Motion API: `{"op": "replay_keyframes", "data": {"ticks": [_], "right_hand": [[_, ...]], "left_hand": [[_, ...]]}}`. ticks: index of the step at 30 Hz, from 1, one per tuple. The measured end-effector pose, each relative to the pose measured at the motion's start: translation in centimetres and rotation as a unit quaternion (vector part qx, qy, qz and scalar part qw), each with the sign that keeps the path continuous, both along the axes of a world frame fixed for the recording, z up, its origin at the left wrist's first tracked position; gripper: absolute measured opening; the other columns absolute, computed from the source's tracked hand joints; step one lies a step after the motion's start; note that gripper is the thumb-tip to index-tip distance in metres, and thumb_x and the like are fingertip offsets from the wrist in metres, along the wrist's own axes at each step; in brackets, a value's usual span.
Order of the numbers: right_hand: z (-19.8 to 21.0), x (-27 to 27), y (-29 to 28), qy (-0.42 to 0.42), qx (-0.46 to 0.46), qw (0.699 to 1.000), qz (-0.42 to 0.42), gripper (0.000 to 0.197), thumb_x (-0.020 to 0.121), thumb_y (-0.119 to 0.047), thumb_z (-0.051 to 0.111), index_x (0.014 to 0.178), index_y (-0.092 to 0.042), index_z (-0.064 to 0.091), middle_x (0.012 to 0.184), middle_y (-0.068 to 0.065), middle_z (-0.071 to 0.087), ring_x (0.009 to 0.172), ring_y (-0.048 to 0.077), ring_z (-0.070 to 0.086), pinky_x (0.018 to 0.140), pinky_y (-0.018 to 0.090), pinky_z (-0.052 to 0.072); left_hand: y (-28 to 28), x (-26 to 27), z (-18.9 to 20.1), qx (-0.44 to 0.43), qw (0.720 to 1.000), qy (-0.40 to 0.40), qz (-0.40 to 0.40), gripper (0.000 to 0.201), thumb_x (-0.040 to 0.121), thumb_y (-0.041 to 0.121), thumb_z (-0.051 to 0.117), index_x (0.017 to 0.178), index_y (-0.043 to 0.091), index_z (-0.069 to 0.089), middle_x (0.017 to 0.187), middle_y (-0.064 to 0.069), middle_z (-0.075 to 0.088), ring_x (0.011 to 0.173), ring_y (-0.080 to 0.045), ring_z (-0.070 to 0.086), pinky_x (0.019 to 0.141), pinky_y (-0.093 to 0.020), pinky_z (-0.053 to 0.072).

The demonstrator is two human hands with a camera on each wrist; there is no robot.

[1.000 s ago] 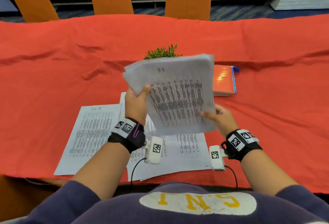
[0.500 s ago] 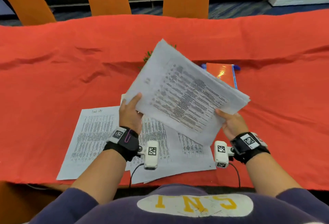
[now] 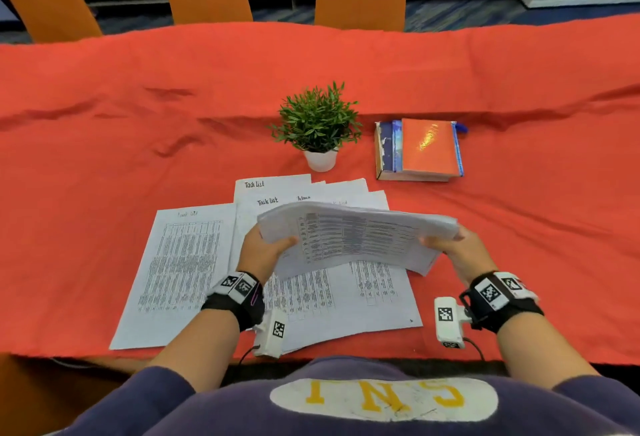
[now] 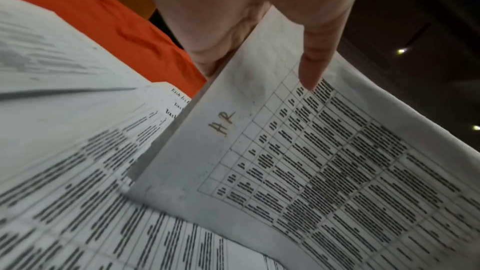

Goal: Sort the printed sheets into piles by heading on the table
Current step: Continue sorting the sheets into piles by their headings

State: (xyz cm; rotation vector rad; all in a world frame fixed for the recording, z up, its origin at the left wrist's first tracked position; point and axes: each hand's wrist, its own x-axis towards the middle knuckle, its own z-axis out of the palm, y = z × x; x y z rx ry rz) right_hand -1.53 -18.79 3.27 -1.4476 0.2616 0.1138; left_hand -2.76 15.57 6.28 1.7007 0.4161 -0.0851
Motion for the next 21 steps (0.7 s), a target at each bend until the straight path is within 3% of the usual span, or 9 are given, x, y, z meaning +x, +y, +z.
{"op": "replay_keyframes", "data": {"ticks": [1, 4, 5, 7, 10, 14, 17, 18, 21], "right_hand": [[-0.1, -0.1, 0.2, 0.011, -0.004, 1.0, -0.001, 0.037, 0.062, 0.003, 0.079, 0.09, -0.019, 0.069, 0.079, -0.011, 0.075, 0.074, 0.001, 0.067, 0.081, 0.033, 0.047], [-0.5, -0.1, 1.1, 0.029, 0.015, 0.999, -0.008, 0.063, 0.034, -0.025, 0.092, 0.092, -0.015, 0.07, 0.086, -0.004, 0.076, 0.081, 0.01, 0.07, 0.074, 0.029, 0.055], [-0.5, 0.1, 1.5, 0.032, 0.017, 0.999, -0.015, 0.068, 0.031, -0.031, 0.092, 0.094, -0.014, 0.07, 0.089, 0.0, 0.076, 0.084, 0.014, 0.071, 0.073, 0.029, 0.056], [-0.2, 0.4, 2.0, 0.025, 0.028, 0.999, -0.029, 0.052, 0.047, -0.024, 0.09, 0.094, -0.014, 0.071, 0.089, 0.0, 0.076, 0.082, 0.014, 0.071, 0.073, 0.031, 0.056], [0.6, 0.6, 1.6, 0.012, 0.012, 1.0, -0.025, 0.032, 0.069, 0.005, 0.075, 0.094, -0.015, 0.07, 0.089, 0.0, 0.075, 0.084, 0.016, 0.069, 0.076, 0.033, 0.051], [0.5, 0.3, 1.5, 0.026, -0.006, 1.0, -0.006, 0.034, 0.065, 0.002, 0.079, 0.093, -0.015, 0.069, 0.098, 0.008, 0.071, 0.09, 0.022, 0.065, 0.082, 0.037, 0.048], [0.4, 0.6, 2.2, 0.044, 0.021, 0.999, -0.015, 0.066, 0.03, -0.027, 0.093, 0.091, -0.014, 0.071, 0.093, 0.005, 0.075, 0.084, 0.017, 0.069, 0.077, 0.031, 0.055], [0.5, 0.7, 2.3, 0.046, 0.025, 0.998, -0.019, 0.069, 0.027, -0.029, 0.094, 0.091, -0.013, 0.072, 0.093, 0.004, 0.075, 0.084, 0.016, 0.07, 0.077, 0.032, 0.056], [1.1, 0.7, 2.0, 0.049, 0.026, 0.998, -0.024, 0.046, 0.052, -0.007, 0.086, 0.094, -0.011, 0.071, 0.094, 0.006, 0.074, 0.089, 0.022, 0.067, 0.082, 0.037, 0.05]], "left_hand": [[-0.2, 0.0, -0.4, -0.004, 1.0, 0.006, 0.001, 0.039, 0.074, 0.006, 0.076, 0.111, 0.011, 0.061, 0.106, -0.007, 0.068, 0.097, -0.023, 0.064, 0.079, -0.038, 0.055], [-1.2, 0.1, -0.6, -0.02, 1.0, 0.005, 0.02, 0.036, 0.078, 0.01, 0.074, 0.112, 0.012, 0.063, 0.106, -0.006, 0.069, 0.099, -0.021, 0.065, 0.073, -0.028, 0.052], [-1.5, 0.3, -0.6, -0.023, 0.999, 0.003, 0.028, 0.034, 0.079, 0.013, 0.073, 0.111, 0.013, 0.064, 0.106, -0.004, 0.07, 0.099, -0.02, 0.065, 0.071, -0.027, 0.051], [-1.6, 0.4, -0.5, -0.032, 0.999, 0.001, 0.039, 0.032, 0.079, 0.016, 0.073, 0.11, 0.016, 0.065, 0.104, -0.002, 0.071, 0.098, -0.02, 0.066, 0.074, -0.031, 0.053], [-0.9, 0.4, 0.0, -0.05, 0.997, -0.004, 0.05, 0.034, 0.076, 0.012, 0.075, 0.108, 0.015, 0.064, 0.104, -0.005, 0.07, 0.096, -0.022, 0.066, 0.08, -0.038, 0.055], [-0.8, 0.1, 0.0, -0.059, 0.997, -0.015, 0.041, 0.036, 0.074, 0.006, 0.077, 0.101, 0.018, 0.058, 0.102, -0.004, 0.067, 0.092, -0.019, 0.064, 0.071, -0.029, 0.053], [-1.6, 0.4, 0.0, -0.064, 0.997, -0.004, 0.049, 0.031, 0.075, 0.005, 0.076, 0.096, 0.022, 0.06, 0.097, 0.001, 0.067, 0.09, -0.016, 0.063, 0.069, -0.026, 0.05], [-1.7, 0.5, 0.1, -0.067, 0.996, 0.002, 0.057, 0.029, 0.075, 0.006, 0.076, 0.094, 0.022, 0.061, 0.096, 0.001, 0.068, 0.09, -0.017, 0.064, 0.071, -0.029, 0.051], [-0.7, 0.8, 0.0, -0.072, 0.995, 0.006, 0.062, 0.032, 0.072, 0.007, 0.077, 0.096, 0.021, 0.062, 0.101, -0.004, 0.069, 0.096, -0.025, 0.065, 0.081, -0.042, 0.054]]}}
